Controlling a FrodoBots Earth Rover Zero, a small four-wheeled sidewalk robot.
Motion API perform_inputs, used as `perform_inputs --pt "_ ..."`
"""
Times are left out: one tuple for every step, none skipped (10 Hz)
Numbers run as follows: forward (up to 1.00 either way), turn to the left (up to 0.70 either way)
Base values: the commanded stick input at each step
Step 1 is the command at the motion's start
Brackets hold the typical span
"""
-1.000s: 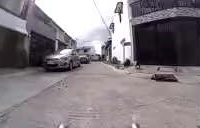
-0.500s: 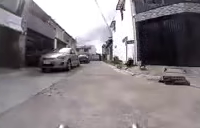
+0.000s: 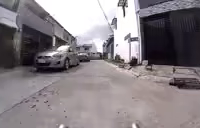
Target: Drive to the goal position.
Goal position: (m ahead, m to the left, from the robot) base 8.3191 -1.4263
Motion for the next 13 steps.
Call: perform_inputs --pt "1.0 0.02" --pt "1.0 0.02" --pt "1.0 0.02" --pt "1.0 0.02" --pt "1.0 0.02" --pt "1.0 0.02" --pt "1.0 0.02" --pt "1.0 0.02" --pt "1.0 0.02" --pt "1.0 0.02" --pt "1.0 0.02" --pt "1.0 0.02" --pt "1.0 0.02"
